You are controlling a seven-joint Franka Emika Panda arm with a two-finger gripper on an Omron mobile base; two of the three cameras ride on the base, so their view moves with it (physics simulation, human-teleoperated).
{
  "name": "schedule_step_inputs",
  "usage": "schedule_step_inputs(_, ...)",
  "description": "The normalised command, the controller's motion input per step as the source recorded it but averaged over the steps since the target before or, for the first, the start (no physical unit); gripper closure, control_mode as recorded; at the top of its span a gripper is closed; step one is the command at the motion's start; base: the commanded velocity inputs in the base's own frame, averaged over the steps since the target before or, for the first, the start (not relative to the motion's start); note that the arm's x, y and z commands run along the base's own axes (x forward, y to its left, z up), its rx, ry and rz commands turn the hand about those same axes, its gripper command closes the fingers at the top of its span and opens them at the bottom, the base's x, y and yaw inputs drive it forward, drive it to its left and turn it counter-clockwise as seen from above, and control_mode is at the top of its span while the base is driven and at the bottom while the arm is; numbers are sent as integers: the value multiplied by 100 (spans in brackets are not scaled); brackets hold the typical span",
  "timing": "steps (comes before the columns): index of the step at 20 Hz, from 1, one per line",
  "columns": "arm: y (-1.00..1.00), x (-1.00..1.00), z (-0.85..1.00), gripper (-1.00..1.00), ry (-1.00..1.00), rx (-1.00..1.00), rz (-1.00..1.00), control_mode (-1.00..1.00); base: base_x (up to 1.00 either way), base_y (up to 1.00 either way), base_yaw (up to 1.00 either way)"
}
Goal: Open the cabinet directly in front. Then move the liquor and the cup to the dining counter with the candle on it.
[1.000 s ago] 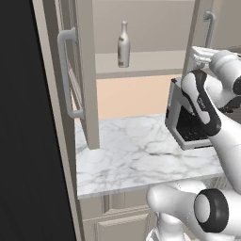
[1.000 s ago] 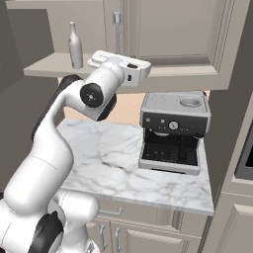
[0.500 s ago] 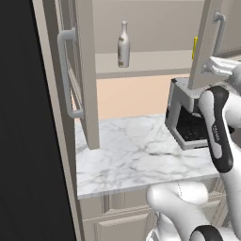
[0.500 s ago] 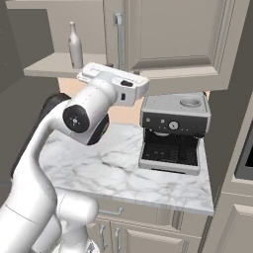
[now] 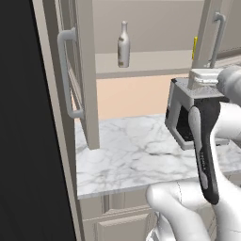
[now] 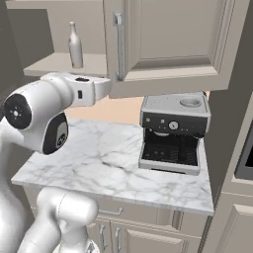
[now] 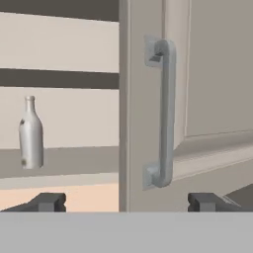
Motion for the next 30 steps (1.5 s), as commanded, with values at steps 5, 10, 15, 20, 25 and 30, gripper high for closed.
schedule_step_inputs(5, 88, -5, 0, -100, 15, -17, 0, -100, 0, 0, 0)
schedule_step_inputs(10, 61, 28, 2, -100, 7, -15, -1, -100, 0, 0, 0)
schedule_step_inputs(15, 0, 66, 0, -100, 11, 0, -4, -100, 0, 0, 0)
schedule_step_inputs(20, 0, 91, -10, -100, 7, 0, -1, -100, 0, 0, 0)
schedule_step_inputs(25, -17, 97, -2, -100, 6, 0, -5, -100, 0, 0, 0)
schedule_step_inputs(30, -44, 71, 0, -100, 0, -3, -15, -100, 0, 0, 0)
